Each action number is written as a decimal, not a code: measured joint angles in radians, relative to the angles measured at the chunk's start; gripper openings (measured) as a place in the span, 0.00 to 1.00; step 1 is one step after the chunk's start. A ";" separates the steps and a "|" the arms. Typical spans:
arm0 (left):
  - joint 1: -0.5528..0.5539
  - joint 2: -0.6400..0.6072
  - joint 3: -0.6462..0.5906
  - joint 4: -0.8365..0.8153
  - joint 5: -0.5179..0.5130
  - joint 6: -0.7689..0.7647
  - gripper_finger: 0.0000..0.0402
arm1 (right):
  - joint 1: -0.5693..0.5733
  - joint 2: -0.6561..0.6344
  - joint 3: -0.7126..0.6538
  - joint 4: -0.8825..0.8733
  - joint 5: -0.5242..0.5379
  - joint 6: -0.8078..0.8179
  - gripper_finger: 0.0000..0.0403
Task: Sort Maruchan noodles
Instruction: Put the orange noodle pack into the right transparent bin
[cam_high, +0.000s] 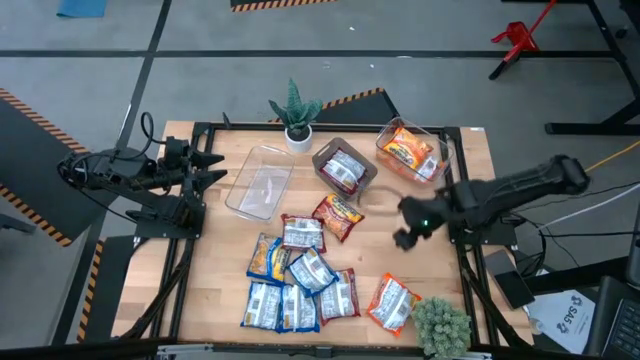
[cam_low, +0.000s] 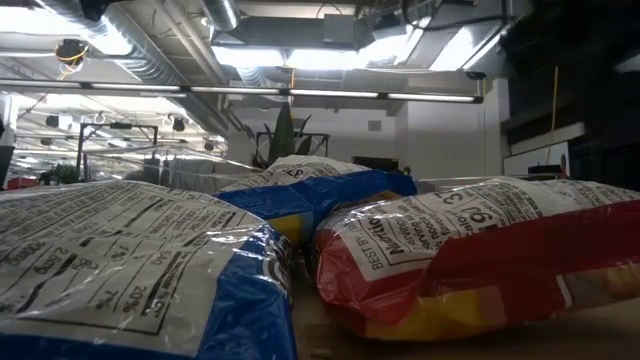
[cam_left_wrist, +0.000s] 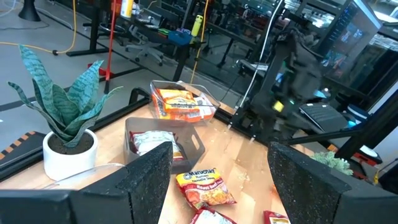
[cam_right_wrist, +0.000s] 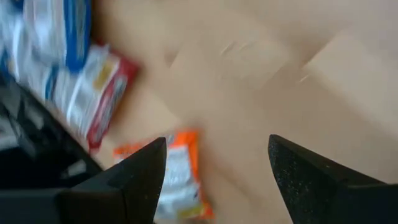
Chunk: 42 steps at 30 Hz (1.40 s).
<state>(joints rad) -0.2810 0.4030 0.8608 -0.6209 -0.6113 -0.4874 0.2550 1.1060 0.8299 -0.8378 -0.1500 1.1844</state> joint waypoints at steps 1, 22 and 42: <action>0.000 0.000 0.000 0.000 0.001 0.000 0.64 | 0.037 0.022 0.000 0.025 0.000 0.015 0.66; 0.000 0.000 0.000 0.000 0.004 -0.008 0.64 | 0.220 0.408 -0.001 0.261 -0.162 0.039 0.92; 0.000 0.000 0.000 -0.001 0.003 -0.008 0.64 | 0.242 0.572 0.000 0.388 -0.283 -0.063 0.76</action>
<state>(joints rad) -0.2810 0.4027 0.8608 -0.6216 -0.6079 -0.4957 0.4969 1.6784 0.8297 -0.4498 -0.4331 1.1209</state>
